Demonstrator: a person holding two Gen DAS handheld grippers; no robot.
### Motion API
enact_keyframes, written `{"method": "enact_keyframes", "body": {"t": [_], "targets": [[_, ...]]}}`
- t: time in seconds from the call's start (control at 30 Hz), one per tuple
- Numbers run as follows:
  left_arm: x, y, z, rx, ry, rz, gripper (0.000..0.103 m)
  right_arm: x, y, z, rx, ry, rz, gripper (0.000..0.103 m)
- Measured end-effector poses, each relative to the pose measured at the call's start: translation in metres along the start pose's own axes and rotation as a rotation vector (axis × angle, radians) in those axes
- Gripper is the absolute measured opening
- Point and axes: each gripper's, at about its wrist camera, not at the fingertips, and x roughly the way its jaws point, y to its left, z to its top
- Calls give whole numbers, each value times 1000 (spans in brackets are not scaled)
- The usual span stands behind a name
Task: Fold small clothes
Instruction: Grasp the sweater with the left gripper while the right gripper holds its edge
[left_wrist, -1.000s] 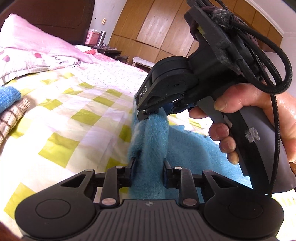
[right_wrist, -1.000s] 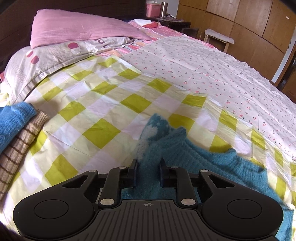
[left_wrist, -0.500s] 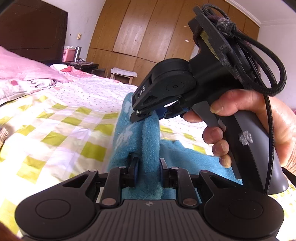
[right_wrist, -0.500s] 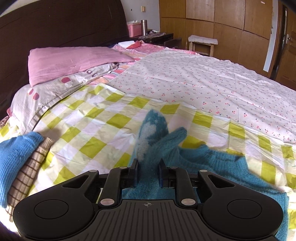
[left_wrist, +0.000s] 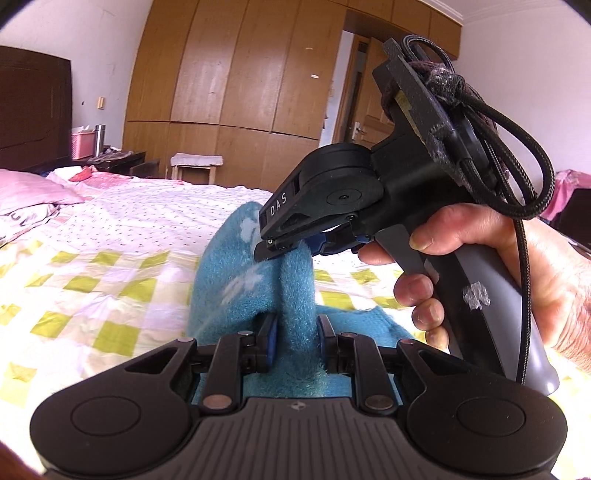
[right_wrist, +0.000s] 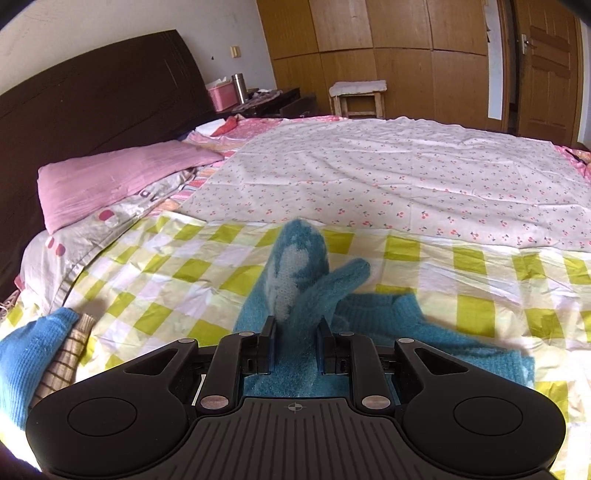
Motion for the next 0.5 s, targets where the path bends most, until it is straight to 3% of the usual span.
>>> {"method": "enact_keyframes", "body": {"t": [0.5], "targets": [[38, -52, 14, 112, 46, -89, 24, -35, -92, -23, 157, -40, -2, 19]]}}
